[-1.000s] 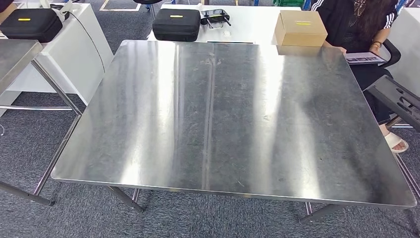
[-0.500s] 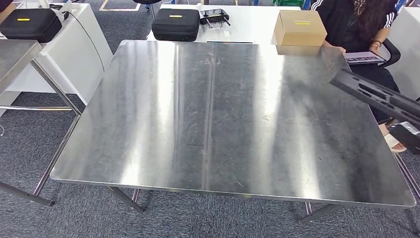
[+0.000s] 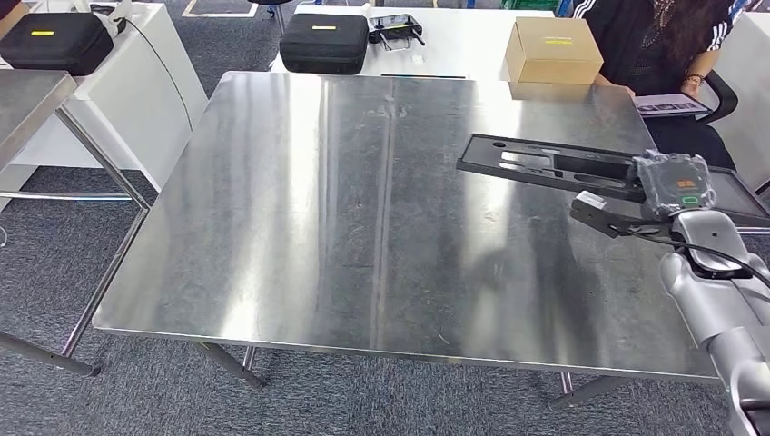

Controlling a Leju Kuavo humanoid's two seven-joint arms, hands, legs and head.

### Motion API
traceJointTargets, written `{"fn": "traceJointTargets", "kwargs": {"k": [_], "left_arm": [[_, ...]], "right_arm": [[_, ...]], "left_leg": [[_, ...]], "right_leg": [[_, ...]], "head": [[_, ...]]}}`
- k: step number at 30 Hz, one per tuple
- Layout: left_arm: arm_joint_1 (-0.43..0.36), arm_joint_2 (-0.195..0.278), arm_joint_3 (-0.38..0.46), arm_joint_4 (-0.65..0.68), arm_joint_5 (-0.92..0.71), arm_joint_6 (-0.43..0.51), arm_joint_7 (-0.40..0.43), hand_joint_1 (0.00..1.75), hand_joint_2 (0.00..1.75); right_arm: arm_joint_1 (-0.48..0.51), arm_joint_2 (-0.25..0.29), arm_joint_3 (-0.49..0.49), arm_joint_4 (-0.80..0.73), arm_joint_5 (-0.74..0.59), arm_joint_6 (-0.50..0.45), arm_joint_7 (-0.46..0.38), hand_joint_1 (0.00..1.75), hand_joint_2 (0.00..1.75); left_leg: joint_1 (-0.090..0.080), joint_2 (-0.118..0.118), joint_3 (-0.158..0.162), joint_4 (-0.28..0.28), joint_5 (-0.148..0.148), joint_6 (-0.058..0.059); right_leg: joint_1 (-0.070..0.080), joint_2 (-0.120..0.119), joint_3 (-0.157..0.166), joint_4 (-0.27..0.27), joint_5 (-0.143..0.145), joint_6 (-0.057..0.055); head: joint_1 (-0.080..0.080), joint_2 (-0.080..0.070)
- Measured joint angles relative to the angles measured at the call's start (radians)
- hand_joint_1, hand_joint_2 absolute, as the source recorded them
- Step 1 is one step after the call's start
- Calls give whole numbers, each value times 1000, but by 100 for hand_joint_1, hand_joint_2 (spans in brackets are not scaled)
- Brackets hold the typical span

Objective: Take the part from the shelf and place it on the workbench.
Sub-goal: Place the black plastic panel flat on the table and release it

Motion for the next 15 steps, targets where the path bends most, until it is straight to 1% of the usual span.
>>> {"fn": "traceJointTargets", "kwargs": {"k": [3,5,9,15], "left_arm": [[1,0,0,0,3,3,0,0,175],[2,0,0,0,2,9,1,0,175],[5,1,-1,0,1,11,16,0,0],[8,1,-7,0,4,8,26,0,0]], "right_arm": [[-41,23,40,3,21,-4,47,0,0],[-63,28,52,6,27,-8,75,0,0],[-93,26,63,16,25,-20,111,0,0],[-100,14,48,28,-5,-18,148,0,0]], "left_leg": [[0,-2,-1,0,0,0],[0,-2,-2,-1,0,0],[0,-2,-3,-3,0,0],[0,-3,-4,-4,-1,0]], "right_leg": [[0,-1,0,-2,0,0],[0,-2,0,-3,0,0],[0,-2,0,-8,0,0],[0,-2,0,-10,0,0]], "head": [[0,0],[0,0],[0,0],[0,0]]}}
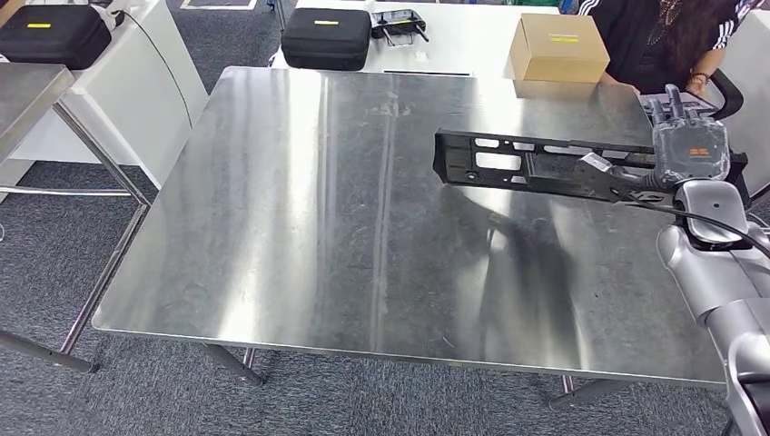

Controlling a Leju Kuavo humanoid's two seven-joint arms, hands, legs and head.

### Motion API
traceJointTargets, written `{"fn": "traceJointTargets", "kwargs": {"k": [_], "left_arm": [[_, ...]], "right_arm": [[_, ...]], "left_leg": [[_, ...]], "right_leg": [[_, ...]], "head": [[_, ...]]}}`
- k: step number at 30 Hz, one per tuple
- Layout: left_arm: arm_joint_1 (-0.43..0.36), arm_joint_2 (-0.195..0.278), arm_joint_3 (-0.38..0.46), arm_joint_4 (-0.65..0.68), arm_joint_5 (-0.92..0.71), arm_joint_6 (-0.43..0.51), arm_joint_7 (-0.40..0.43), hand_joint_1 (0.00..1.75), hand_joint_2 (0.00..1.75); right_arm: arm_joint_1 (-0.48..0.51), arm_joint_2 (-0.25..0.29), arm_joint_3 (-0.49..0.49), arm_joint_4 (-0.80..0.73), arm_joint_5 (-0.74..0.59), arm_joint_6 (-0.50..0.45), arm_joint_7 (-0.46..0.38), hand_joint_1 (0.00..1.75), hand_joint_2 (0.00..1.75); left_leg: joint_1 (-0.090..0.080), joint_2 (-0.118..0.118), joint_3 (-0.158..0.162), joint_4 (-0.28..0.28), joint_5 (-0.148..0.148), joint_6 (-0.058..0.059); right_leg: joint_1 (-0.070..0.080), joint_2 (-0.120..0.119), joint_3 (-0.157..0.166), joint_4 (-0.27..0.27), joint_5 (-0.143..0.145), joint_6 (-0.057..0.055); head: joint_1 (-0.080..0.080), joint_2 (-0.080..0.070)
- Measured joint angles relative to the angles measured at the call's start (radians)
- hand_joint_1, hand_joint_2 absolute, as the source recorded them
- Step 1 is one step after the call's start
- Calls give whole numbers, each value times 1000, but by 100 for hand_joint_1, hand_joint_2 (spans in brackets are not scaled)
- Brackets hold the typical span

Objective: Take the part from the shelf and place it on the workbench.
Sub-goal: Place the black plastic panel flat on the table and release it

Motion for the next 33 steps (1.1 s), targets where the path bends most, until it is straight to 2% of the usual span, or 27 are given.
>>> {"fn": "traceJointTargets", "kwargs": {"k": [4,10,14,19,22,24,27,30,33], "left_arm": [[0,0,-2,0,1,-5,10,0,0],[0,0,-4,0,9,-7,13,0,0],[0,0,-4,0,10,-10,15,0,0],[0,0,-7,0,10,-21,26,0,0],[0,0,-8,0,10,-23,29,0,0],[0,1,-8,0,10,-23,29,0,0],[0,1,-8,0,10,-20,28,0,0],[0,1,-8,0,13,-13,26,0,0],[0,1,-8,0,16,-7,20,0,0]], "right_arm": [[-3,-10,-29,13,-39,29,9,0,0],[-31,-20,-73,41,-139,127,-5,0,0],[-66,-27,-84,65,-201,236,2,0,0],[-131,-45,-84,110,-267,439,56,0,0],[-159,-55,-88,124,-322,466,53,0,0],[-165,-57,-98,122,-385,444,15,0,0],[-136,-53,-126,79,-544,371,-109,0,0],[-52,-34,-173,-43,-778,318,-261,0,0],[55,-15,-208,-215,-940,283,-350,0,0]], "left_leg": [[0,0,0,0,0,0],[0,0,5,0,0,0],[0,0,6,0,0,0],[0,0,8,0,0,0],[0,1,9,0,0,0],[0,1,10,0,0,1],[0,1,11,0,0,1],[1,0,13,0,0,1],[1,-1,13,-1,0,0]], "right_leg": [[0,0,0,0,0,0],[0,0,4,0,0,0],[0,0,6,0,0,0],[0,0,8,0,0,0],[0,0,9,0,0,0],[0,0,10,-1,0,0],[0,0,11,-1,0,0],[1,0,13,-1,0,0],[2,-1,13,-1,0,0]], "head": [[0,0],[0,0],[0,0],[0,0],[0,0],[0,0],[0,0],[0,0],[0,0]]}}
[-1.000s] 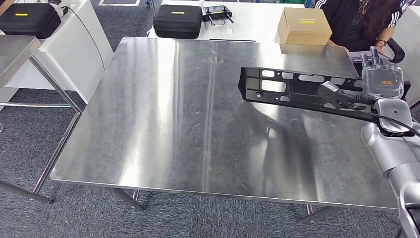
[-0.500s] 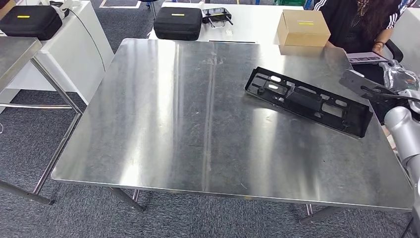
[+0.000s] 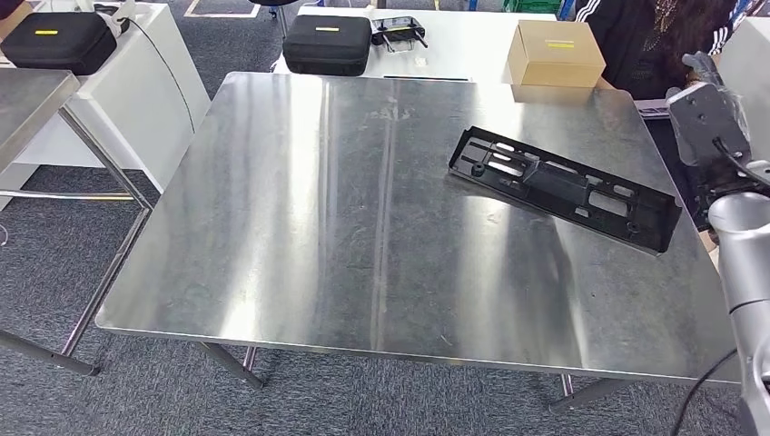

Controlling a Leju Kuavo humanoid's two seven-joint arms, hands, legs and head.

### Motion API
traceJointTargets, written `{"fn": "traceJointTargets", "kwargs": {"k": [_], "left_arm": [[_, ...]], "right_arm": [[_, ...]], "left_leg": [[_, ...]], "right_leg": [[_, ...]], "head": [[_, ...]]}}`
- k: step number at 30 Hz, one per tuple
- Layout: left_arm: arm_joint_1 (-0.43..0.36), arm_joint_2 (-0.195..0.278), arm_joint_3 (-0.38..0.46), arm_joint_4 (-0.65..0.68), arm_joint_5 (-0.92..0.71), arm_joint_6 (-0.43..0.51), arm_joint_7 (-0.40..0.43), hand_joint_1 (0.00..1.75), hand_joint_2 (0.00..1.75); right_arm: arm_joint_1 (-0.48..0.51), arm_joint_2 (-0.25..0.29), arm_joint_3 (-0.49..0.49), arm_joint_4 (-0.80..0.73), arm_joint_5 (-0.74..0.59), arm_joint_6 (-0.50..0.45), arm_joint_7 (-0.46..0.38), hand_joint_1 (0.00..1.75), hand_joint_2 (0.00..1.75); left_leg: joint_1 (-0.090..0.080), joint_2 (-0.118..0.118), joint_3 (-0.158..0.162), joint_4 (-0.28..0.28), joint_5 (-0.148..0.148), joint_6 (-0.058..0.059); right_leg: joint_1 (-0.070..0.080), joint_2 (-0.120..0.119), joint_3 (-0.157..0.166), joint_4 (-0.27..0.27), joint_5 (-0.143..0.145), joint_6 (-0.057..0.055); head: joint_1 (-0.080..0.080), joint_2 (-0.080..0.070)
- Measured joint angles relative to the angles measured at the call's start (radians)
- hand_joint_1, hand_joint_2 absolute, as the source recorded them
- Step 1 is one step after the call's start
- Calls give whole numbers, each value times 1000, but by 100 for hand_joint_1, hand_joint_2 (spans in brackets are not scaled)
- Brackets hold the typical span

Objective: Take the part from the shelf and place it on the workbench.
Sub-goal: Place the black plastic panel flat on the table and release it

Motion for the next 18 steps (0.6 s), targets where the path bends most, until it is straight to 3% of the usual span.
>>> {"fn": "traceJointTargets", "kwargs": {"k": [6,13,18], "left_arm": [[0,2,0,0,19,9,-12,0,0],[1,3,1,1,40,19,-16,0,0],[2,2,2,4,56,21,-27,0,0]], "right_arm": [[216,44,-56,-418,-201,-46,-142,0,0],[427,145,-118,-841,-479,98,-213,0,0],[561,214,-127,-1070,-476,138,-257,0,0]], "left_leg": [[1,0,0,-1,0,0],[1,0,0,-1,0,-1],[1,0,0,-1,-1,-1]], "right_leg": [[1,0,0,0,0,0],[1,-1,0,0,-1,-1],[1,-1,0,0,-1,-1]], "head": [[0,0],[0,0],[0,0]]}}
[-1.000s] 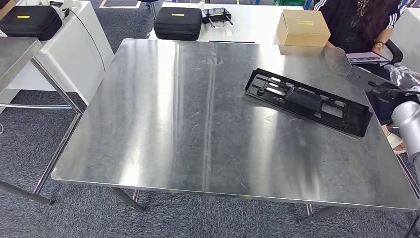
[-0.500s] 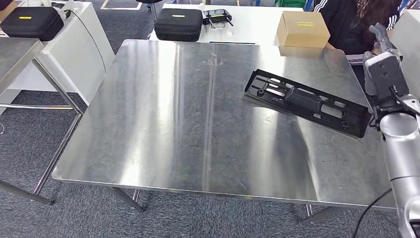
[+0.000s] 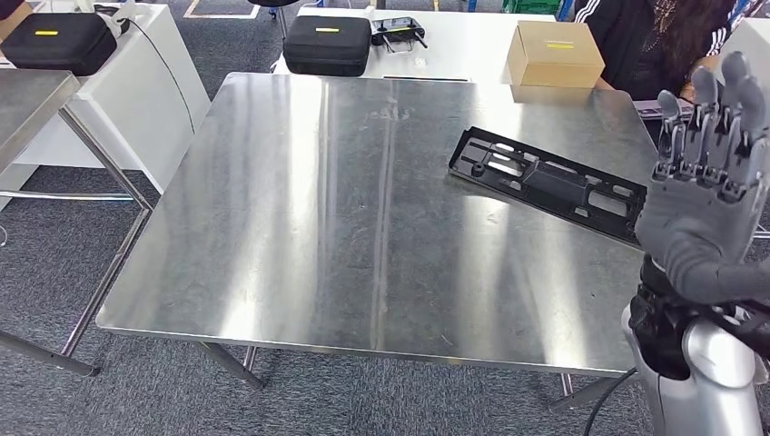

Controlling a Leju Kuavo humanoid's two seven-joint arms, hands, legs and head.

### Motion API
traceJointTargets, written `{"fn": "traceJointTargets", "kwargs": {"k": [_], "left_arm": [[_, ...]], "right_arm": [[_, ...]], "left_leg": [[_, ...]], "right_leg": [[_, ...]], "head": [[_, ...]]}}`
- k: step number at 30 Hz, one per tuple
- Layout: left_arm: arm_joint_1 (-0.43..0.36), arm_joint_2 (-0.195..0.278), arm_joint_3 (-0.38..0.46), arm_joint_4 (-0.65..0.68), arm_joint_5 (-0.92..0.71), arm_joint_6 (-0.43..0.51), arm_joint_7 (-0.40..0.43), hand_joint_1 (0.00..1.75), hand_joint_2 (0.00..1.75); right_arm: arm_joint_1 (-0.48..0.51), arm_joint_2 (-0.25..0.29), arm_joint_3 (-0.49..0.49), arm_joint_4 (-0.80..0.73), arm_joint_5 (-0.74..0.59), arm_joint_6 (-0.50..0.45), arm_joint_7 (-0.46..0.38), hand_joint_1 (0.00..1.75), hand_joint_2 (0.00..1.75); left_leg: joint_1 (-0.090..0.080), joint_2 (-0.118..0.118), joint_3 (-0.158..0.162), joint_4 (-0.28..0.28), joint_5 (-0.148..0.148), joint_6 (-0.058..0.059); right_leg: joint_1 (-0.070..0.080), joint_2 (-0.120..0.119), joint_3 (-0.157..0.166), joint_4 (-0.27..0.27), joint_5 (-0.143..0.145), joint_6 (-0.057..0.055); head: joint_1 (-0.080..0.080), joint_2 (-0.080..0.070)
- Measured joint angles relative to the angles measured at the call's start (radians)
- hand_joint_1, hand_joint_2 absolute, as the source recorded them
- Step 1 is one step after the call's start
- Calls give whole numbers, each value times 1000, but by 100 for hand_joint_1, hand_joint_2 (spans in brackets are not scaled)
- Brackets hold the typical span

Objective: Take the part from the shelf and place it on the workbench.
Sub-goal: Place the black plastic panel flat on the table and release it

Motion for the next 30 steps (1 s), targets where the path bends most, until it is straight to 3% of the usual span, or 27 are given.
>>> {"fn": "traceJointTargets", "kwargs": {"k": [8,11,13,15,17,19,20,22,23,25,28,30], "left_arm": [[2,2,9,5,18,-3,-3,0,0],[2,3,11,6,21,-5,-6,0,0],[2,2,13,6,22,-8,-8,0,0],[2,2,15,6,26,-10,-10,0,0],[2,2,17,7,31,-14,-14,0,0],[2,2,21,8,36,-19,-18,0,0],[2,2,24,9,39,-22,-19,0,0],[2,2,28,9,43,-25,-21,0,0],[2,3,30,10,44,-27,-23,0,0],[2,5,32,11,45,-35,-33,0,0],[3,6,31,11,44,-46,-46,0,0],[4,6,31,12,41,-51,-50,0,0]], "right_arm": [[139,73,8,-180,113,-64,-26,0,0],[164,94,9,-206,140,-99,-15,0,0],[178,104,9,-219,149,-116,-6,0,0],[188,112,8,-224,152,-129,11,0,0],[203,116,5,-223,156,-141,41,0,0],[220,119,1,-217,159,-152,69,0,0],[226,119,-1,-213,160,-159,79,0,0],[233,120,-11,-200,161,-171,92,0,0],[238,120,-16,-193,162,-176,96,0,0],[250,120,-26,-183,163,-188,99,0,0],[275,121,-43,-174,162,-203,98,0,0],[293,120,-55,-170,163,-209,92,0,0]], "left_leg": [[-6,0,0,3,-4,5],[-9,1,1,1,-4,12],[0,5,10,-15,8,21],[10,10,19,-28,19,28],[13,11,19,-30,20,29],[16,12,18,-29,20,26],[19,12,18,-28,19,23],[25,11,17,-24,17,9],[26,10,15,-21,16,-1],[21,7,11,-15,14,-16],[27,5,3,-2,6,-27],[32,6,-25,62,-49,-32]], "right_leg": [[-9,0,1,-2,1,2],[-10,1,3,-7,3,7],[-10,0,0,2,-6,11],[-10,-1,-33,76,-45,10],[-12,-1,-88,193,-90,11],[-19,-1,-109,239,-92,26],[-24,-2,-95,210,-72,39],[-32,-4,-28,86,-23,64],[-30,-2,-1,38,-5,67],[-27,5,19,0,1,53],[-31,8,7,3,3,19],[-29,7,-3,2,12,-4]], "head": [[0,0],[0,0],[0,0],[4,0],[7,0],[7,0],[7,0],[9,0],[10,0],[11,0],[5,0],[2,0]]}}
